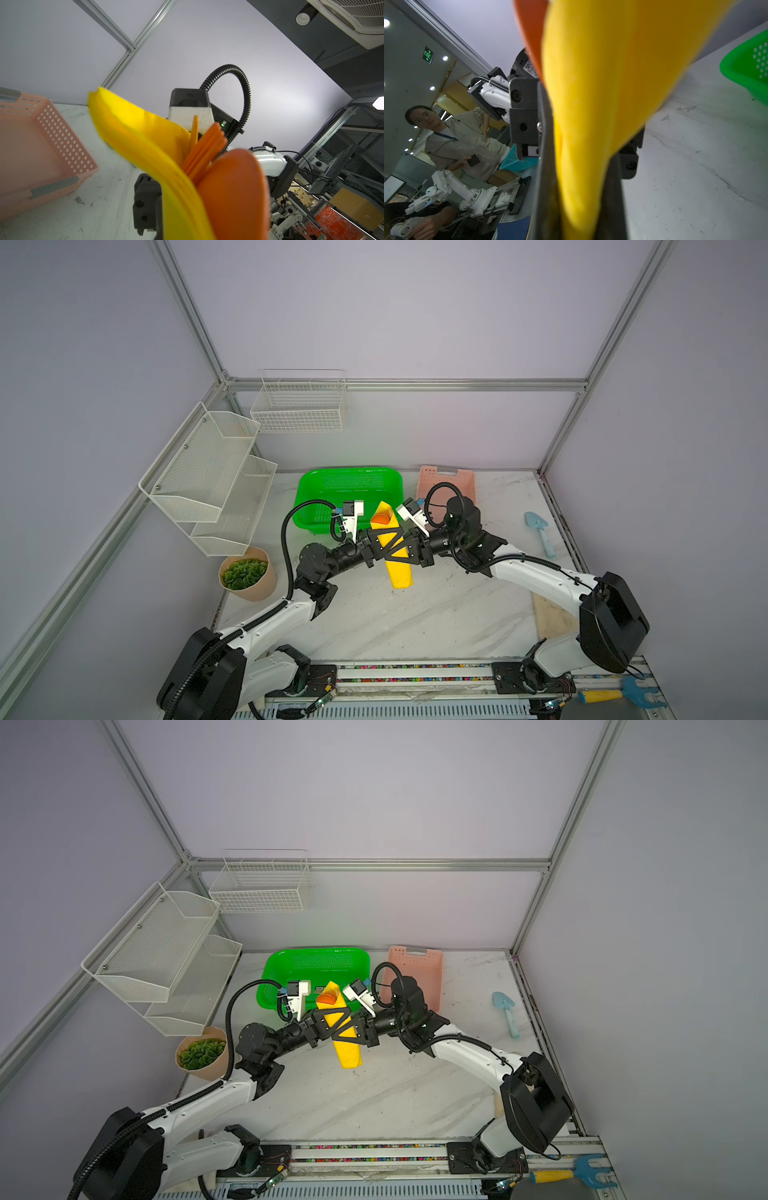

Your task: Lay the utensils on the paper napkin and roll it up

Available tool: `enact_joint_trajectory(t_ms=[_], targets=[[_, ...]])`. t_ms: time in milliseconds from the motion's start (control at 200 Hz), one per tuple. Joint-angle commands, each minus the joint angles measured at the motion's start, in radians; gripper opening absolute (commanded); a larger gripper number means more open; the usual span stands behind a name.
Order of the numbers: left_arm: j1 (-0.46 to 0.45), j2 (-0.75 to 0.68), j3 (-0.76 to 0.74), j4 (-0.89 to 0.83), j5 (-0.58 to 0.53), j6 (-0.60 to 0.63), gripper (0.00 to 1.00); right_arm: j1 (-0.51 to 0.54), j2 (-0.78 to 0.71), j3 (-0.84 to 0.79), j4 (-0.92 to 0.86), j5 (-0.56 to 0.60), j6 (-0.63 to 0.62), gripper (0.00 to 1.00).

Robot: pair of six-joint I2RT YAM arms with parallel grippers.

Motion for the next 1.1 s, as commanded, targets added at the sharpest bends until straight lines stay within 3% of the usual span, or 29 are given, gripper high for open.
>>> enact_joint_trajectory(t_ms=[0, 80, 155, 230, 380, 525, 600, 650, 775, 820, 1020, 1095], targets=[[-0.014, -0.019, 0.079, 0.014, 0.043, 0.036, 0.0, -0.003, -0.008, 0.016, 0.031, 0.009, 0.011, 0.0], [-0.014, -0.016, 0.081, 0.014, 0.041, 0.036, 0.0, -0.001, -0.016, -0.005, 0.051, 0.0, 0.026, 0.15], [-0.014, -0.016, 0.084, 0.014, 0.04, 0.039, 0.0, 0.01, -0.028, -0.029, 0.065, -0.004, 0.036, 0.43], [-0.014, -0.014, 0.087, 0.015, 0.038, 0.042, 0.0, 0.029, -0.039, -0.05, 0.07, 0.006, 0.037, 0.5], [-0.013, -0.008, 0.092, 0.014, 0.034, 0.047, 0.0, 0.05, -0.031, -0.097, 0.11, 0.021, 0.059, 0.45], [-0.014, -0.006, 0.098, 0.015, 0.034, 0.048, 0.0, 0.05, -0.036, -0.147, 0.222, 0.036, 0.129, 0.07], [-0.014, -0.008, 0.098, 0.014, 0.033, 0.049, 0.0, 0.05, -0.04, -0.157, 0.242, 0.042, 0.142, 0.0], [-0.014, -0.01, 0.098, 0.013, 0.033, 0.05, 0.0, 0.05, -0.041, -0.159, 0.242, 0.045, 0.144, 0.04], [-0.014, -0.013, 0.098, 0.009, 0.031, 0.053, 0.0, 0.053, -0.053, -0.177, 0.246, 0.05, 0.148, 0.4], [-0.014, -0.013, 0.098, 0.008, 0.029, 0.054, 0.0, 0.056, -0.059, -0.185, 0.246, 0.054, 0.15, 0.47], [-0.014, -0.011, 0.103, 0.015, 0.027, 0.054, 0.0, 0.07, -0.067, -0.229, 0.266, 0.071, 0.161, 0.49], [-0.014, -0.009, 0.107, 0.014, 0.027, 0.054, 0.0, 0.073, -0.061, -0.244, 0.287, 0.076, 0.175, 0.43]])
